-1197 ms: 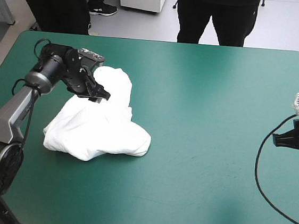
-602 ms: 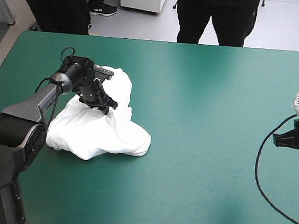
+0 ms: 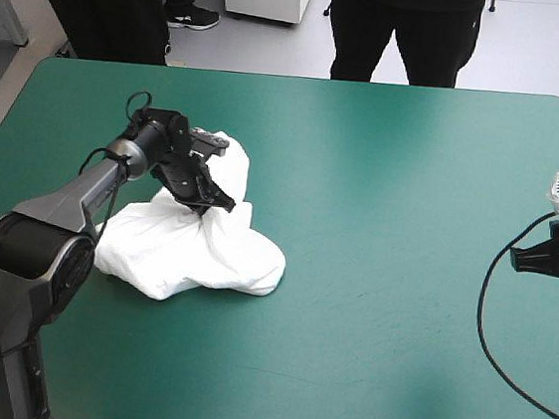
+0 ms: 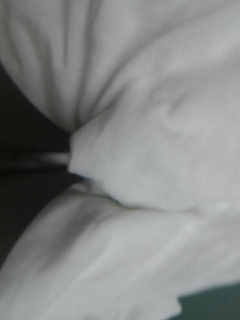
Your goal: Fold the cloth
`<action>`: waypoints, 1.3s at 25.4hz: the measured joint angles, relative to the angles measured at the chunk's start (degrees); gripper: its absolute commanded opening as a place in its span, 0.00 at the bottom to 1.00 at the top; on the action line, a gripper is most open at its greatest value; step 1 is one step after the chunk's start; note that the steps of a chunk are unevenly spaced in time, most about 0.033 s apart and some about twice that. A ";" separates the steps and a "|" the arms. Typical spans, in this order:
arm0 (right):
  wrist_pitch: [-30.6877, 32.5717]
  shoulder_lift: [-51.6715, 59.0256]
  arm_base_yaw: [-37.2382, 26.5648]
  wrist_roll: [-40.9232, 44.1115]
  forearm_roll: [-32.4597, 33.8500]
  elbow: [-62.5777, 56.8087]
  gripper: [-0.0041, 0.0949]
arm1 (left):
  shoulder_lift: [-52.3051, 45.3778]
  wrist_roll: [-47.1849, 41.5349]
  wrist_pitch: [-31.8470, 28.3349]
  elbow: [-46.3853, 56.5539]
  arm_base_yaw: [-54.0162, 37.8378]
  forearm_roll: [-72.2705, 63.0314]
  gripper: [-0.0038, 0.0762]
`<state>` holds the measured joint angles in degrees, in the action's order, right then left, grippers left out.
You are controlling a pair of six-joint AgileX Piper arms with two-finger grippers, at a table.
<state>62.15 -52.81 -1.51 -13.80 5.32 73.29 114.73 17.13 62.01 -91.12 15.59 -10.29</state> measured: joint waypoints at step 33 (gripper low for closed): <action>-0.63 0.00 0.00 0.06 -1.53 0.00 0.39 | -5.66 -5.01 7.61 -8.56 21.98 4.28 0.81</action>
<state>61.52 -52.81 -1.51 -13.74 3.79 73.29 109.07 12.12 69.63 -99.69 37.57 -6.02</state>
